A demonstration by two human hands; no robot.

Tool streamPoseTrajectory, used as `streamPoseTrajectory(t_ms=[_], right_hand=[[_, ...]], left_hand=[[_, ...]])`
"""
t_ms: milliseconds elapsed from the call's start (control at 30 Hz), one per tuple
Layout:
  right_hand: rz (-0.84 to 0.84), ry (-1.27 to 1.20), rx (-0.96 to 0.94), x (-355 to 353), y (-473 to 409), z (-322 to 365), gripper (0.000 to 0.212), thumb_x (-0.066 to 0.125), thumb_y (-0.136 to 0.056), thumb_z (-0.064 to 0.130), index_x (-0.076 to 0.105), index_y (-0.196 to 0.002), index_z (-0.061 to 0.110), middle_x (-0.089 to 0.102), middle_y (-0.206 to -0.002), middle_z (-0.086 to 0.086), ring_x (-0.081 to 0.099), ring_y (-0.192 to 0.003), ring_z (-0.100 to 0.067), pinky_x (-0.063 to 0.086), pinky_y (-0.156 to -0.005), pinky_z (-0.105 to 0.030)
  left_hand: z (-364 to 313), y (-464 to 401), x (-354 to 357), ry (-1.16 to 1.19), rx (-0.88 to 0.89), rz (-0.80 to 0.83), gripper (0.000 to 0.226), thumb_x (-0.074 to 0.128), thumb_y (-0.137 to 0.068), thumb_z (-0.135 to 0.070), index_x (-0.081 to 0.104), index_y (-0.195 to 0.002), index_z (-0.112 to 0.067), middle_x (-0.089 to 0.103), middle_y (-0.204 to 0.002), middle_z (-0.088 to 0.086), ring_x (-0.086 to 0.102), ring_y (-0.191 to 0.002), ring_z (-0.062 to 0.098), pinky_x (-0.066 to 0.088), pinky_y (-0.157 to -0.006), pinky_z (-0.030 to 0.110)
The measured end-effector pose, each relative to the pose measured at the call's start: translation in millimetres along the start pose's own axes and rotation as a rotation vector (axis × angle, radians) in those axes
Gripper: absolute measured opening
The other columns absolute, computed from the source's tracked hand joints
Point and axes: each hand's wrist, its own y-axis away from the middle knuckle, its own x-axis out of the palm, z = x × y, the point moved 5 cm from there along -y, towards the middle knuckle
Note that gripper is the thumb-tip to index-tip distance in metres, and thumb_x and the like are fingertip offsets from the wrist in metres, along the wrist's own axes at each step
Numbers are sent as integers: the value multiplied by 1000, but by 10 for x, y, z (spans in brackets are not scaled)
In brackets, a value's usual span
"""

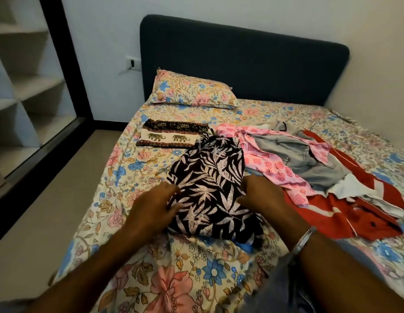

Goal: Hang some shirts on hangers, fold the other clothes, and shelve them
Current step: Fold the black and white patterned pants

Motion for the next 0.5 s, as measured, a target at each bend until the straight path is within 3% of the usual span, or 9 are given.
streamPoseTrajectory(t_ms=[133,267,500], right_hand=[[-106,-7,-204,-31,-341,444,26,70,-82,33,66,-108,33,70,-102,5,65,-93,-18,54,-75,-32],[-151,83,-323,-20,-1001,803,36,66,-89,19,64,-120,37,71,-110,5,68,-94,-20,57,-77,-35],[-130,230,-540,115,-1868,1257,51,56,-95,7,62,-133,41,65,-125,-2,66,-105,-27,53,-68,-35]], left_hand=[[15,-35,305,39,-20,24,38,62,-97,-42,56,-131,-28,53,-129,-13,49,-103,0,41,-86,15],[298,-192,382,6,-193,50,32,63,-94,-51,59,-112,-24,52,-102,-8,50,-92,10,39,-76,24],[523,-342,392,28,-321,84,35,70,-87,-56,64,-97,-23,64,-85,-7,62,-79,12,56,-75,33]])
